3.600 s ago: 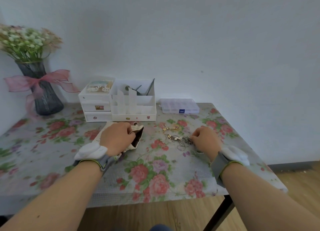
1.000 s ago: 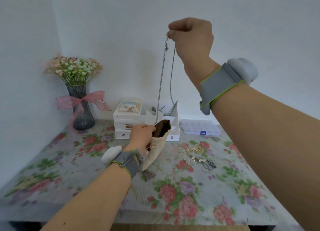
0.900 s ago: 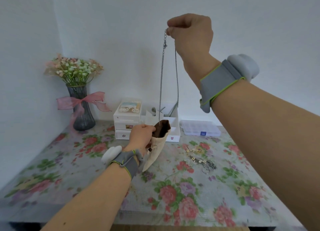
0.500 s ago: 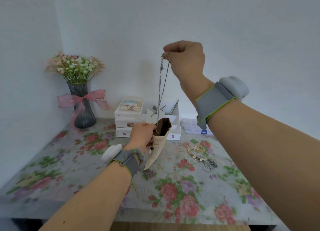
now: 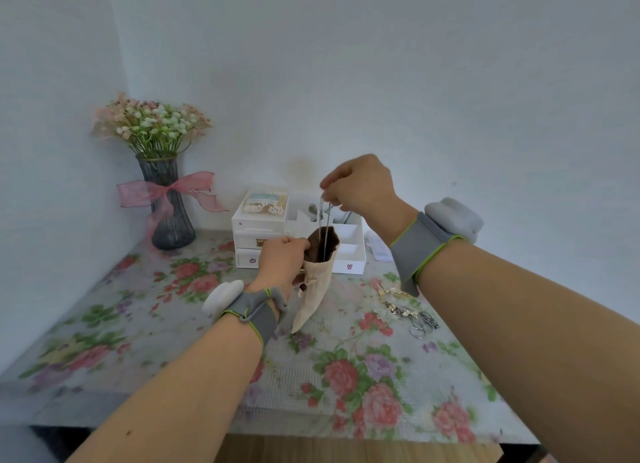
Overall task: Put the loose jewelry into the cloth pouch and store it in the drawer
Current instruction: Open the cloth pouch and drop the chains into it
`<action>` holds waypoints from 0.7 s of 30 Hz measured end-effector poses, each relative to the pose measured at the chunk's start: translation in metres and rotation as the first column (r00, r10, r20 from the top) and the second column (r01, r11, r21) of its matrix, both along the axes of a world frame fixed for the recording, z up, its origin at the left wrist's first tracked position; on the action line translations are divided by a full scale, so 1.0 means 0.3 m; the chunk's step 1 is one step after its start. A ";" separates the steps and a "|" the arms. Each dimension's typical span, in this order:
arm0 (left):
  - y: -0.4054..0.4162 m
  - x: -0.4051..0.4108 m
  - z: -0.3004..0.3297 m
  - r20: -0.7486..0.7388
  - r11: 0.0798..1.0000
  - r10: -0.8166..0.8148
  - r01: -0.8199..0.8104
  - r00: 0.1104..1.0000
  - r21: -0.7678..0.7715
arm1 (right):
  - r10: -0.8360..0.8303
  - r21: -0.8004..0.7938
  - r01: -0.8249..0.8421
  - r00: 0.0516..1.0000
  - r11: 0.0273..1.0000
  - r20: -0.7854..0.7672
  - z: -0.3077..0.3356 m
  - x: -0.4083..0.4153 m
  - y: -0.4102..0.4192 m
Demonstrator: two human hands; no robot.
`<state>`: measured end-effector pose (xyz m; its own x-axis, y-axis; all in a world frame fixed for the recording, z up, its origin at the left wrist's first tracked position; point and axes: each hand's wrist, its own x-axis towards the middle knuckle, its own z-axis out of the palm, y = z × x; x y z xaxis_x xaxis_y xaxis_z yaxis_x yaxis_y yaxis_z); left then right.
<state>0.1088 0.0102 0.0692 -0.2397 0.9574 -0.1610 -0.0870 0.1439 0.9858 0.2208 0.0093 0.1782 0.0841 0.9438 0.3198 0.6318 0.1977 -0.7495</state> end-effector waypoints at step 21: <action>-0.025 0.016 0.034 -0.713 0.870 0.322 0.101 0.623 0.482 | -0.084 -0.394 0.265 0.904 0.880 0.420 -0.262 0.409 -0.002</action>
